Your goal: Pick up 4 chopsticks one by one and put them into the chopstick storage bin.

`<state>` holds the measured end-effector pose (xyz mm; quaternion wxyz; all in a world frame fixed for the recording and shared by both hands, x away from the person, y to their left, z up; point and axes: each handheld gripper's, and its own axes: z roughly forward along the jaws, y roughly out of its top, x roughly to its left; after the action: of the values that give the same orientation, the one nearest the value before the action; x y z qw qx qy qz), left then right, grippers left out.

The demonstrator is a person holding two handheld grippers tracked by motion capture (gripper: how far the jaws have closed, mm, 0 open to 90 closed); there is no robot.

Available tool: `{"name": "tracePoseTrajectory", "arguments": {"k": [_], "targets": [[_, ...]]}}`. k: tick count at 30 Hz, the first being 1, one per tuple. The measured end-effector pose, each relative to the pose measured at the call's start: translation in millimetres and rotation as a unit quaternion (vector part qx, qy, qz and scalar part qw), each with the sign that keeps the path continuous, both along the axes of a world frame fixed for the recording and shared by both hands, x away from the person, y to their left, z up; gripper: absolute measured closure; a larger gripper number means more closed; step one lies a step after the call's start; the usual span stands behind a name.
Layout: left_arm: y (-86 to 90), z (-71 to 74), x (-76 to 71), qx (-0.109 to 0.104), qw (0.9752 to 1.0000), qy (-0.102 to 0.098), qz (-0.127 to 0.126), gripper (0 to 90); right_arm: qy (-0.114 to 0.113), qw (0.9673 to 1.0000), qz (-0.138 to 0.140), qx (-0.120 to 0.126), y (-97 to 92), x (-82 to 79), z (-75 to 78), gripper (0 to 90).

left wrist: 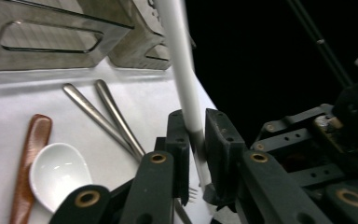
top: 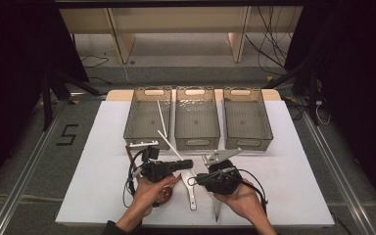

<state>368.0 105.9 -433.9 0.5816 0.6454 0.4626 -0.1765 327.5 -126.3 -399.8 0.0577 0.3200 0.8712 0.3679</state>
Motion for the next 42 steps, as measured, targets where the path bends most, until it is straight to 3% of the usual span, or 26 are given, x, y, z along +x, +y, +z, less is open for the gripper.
{"name": "tracePoseTrajectory", "arguments": {"k": [2,6,13,23,31,42], "targets": [[-0.3,1.4,-0.5,-0.004,1.0,0.002,-0.002,83.4,-0.001,1.0,0.0,0.001,0.7,-0.1,-0.6,83.6],[0.7,6.0,-1.3,0.013,0.9998,-0.016,-0.002,83.8,0.002,1.0,0.001,0.005,-1.1,0.0,0.7,81.5],[18.9,15.2,5.0,0.032,0.9986,-0.035,0.022,84.0,0.0,0.9997,-0.016,0.018,-18.0,0.6,7.7,61.0],[56.7,34.7,18.5,0.051,0.9946,-0.061,0.068,83.9,0.005,0.9986,-0.051,0.014,-45.5,-1.7,-1.0,41.6],[85.9,53.1,42.3,0.057,0.9914,-0.063,0.1,83.9,0.009,0.9972,-0.072,0.019,-65.6,-8.4,-11.4,36.9],[103.2,80.4,81.0,0.094,0.9848,-0.068,0.128,83.8,0.004,0.9964,-0.081,0.023,-78.5,-15.1,-16.1,33.6]]}}
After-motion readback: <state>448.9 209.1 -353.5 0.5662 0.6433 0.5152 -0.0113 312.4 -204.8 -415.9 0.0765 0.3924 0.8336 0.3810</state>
